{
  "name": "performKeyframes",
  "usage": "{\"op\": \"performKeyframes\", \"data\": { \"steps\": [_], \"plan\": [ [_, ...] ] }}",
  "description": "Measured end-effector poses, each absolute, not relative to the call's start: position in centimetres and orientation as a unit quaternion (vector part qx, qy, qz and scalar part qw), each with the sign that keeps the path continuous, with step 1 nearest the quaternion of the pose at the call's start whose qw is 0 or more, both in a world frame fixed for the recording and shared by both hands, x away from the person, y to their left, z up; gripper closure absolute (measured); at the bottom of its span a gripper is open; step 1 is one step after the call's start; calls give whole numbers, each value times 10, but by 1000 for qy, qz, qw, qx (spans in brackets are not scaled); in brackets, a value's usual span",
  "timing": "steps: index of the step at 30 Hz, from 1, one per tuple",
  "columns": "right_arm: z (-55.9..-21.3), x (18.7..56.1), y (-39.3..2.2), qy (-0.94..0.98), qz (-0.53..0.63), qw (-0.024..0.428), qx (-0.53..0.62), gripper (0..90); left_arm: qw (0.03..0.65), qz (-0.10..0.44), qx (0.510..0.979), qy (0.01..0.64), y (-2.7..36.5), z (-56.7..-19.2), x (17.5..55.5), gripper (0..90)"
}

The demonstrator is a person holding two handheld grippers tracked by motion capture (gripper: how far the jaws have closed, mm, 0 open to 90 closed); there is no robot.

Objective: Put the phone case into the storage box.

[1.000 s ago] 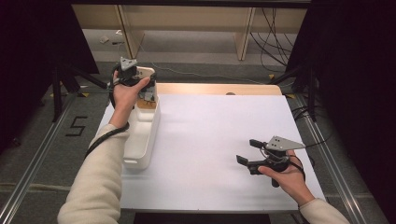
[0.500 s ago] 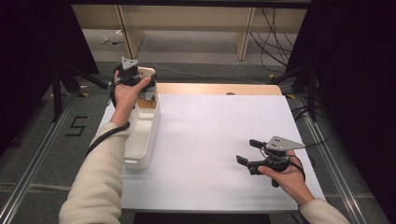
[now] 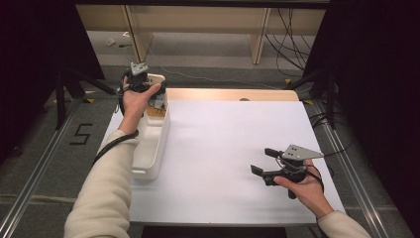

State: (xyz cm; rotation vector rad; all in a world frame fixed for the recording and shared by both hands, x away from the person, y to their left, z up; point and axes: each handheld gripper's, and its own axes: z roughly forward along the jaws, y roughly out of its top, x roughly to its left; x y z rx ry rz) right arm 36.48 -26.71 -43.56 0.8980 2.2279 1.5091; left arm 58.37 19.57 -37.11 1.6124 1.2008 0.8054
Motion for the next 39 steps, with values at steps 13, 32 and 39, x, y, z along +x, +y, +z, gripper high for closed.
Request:
{"op": "performKeyframes", "data": {
  "steps": [13,32,39],
  "plan": [
    [-436,365,-267,777,526,151,312,155,454,323,665,497,197,-378,588,104],
    [-435,365,-267,777,526,151,312,155,438,314,677,501,196,-387,593,100],
    [-436,365,-267,777,526,150,313,155,431,308,682,505,195,-391,595,98]
  ]
}}
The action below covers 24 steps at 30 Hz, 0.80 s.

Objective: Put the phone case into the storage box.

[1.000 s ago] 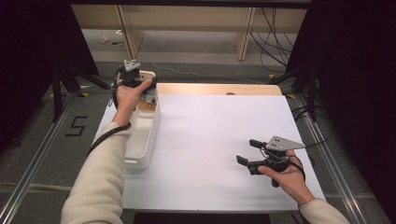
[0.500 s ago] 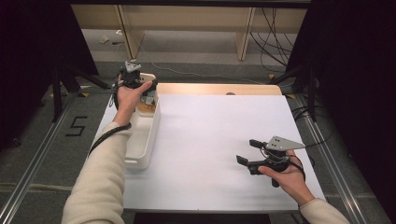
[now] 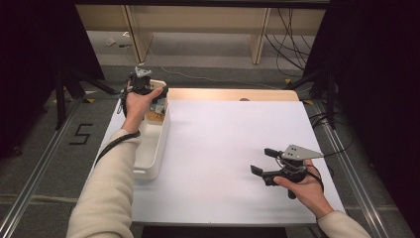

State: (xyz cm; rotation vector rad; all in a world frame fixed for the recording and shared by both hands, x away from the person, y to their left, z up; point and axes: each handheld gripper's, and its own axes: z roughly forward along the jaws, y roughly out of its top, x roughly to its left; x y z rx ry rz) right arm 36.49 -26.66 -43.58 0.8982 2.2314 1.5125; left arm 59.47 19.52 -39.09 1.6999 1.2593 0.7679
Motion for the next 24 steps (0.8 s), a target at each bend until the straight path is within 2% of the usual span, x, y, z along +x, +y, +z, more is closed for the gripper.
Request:
{"op": "performKeyframes", "data": {
  "steps": [24],
  "plan": [
    [-436,365,-267,777,526,150,312,154,418,290,687,519,195,-399,600,92]
  ]
}}
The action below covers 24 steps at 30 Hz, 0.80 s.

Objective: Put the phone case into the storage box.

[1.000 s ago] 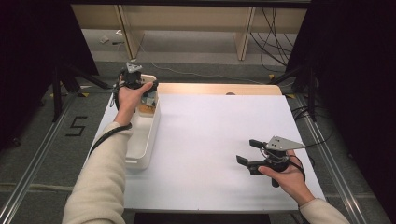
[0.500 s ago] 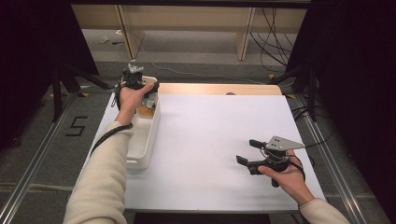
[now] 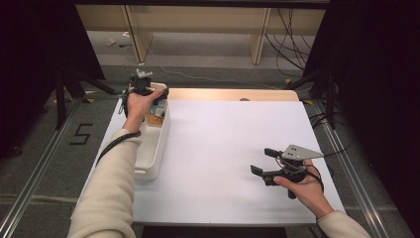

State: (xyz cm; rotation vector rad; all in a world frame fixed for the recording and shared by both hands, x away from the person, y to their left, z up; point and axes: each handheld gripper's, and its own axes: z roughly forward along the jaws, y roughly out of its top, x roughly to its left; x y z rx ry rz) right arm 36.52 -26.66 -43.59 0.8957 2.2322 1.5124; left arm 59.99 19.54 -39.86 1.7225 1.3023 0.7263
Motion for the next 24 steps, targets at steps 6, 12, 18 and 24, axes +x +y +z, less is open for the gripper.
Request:
{"op": "performKeyframes", "data": {
  "steps": [6,12,18,24],
  "plan": [
    [-436,365,-267,777,526,150,313,155,416,286,688,522,195,-400,601,90],
    [-435,365,-267,777,526,150,312,155,412,282,691,523,196,-401,601,88],
    [-435,365,-267,777,526,151,312,155,410,278,690,528,196,-402,602,83],
    [-435,365,-267,777,525,152,312,155,409,274,688,533,197,-404,604,28]
  ]
}}
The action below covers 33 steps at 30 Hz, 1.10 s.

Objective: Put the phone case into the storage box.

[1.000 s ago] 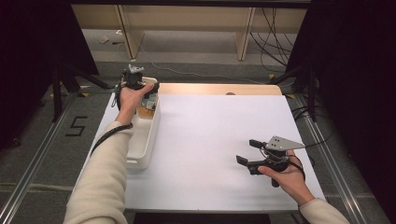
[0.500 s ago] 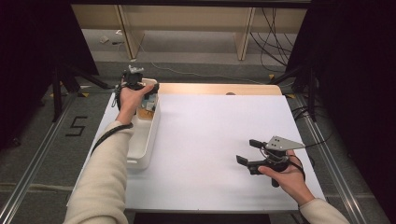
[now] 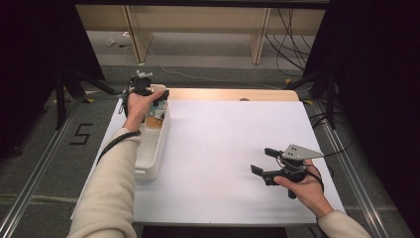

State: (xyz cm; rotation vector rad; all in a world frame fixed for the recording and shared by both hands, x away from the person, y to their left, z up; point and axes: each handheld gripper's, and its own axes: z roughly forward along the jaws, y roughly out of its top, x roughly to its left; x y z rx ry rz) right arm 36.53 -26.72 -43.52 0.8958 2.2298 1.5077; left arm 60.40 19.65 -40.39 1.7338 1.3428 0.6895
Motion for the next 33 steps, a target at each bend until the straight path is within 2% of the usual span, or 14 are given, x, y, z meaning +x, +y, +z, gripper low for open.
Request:
{"op": "performKeyframes", "data": {
  "steps": [3,33],
  "plan": [
    [-435,365,-267,777,525,151,312,155,406,273,691,533,197,-405,605,0],
    [-435,366,-267,776,525,152,315,154,445,280,669,525,201,-382,593,0]
  ]
}}
